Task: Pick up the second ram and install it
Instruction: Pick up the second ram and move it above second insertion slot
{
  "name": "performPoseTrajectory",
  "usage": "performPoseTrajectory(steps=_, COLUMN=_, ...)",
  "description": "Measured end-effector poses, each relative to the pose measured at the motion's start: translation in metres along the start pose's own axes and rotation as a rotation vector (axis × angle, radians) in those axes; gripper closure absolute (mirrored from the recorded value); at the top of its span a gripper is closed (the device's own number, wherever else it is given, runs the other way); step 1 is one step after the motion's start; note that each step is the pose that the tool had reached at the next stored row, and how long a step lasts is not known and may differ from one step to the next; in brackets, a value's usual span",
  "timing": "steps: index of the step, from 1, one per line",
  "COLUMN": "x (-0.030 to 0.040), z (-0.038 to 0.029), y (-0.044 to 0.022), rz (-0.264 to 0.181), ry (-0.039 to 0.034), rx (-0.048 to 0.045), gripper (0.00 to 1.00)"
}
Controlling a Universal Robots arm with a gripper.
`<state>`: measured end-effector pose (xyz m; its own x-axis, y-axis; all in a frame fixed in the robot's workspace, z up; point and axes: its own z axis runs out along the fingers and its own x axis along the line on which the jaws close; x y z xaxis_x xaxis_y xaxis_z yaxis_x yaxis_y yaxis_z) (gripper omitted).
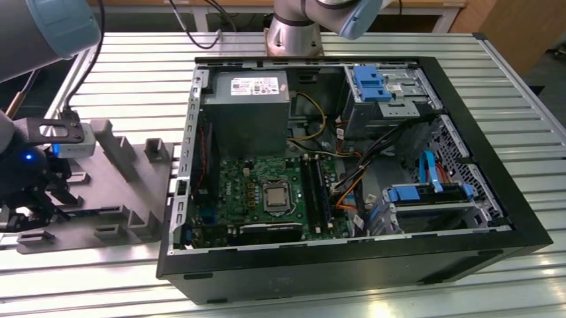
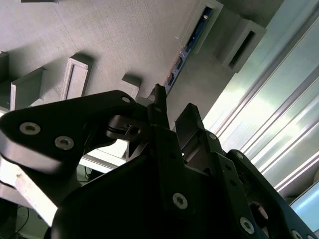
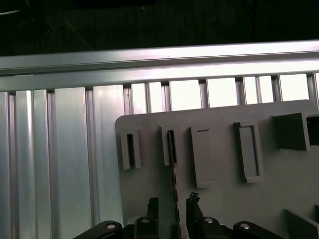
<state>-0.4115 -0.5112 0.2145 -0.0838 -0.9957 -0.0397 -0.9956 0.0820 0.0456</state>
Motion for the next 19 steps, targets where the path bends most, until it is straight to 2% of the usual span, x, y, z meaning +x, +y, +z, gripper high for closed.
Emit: performPoseTrajectory(steps=19, x=0.0003, z=0.0043, y=0.0010, rz=-0.052, ry=0.0024, rx=-0.0021, gripper=0.64)
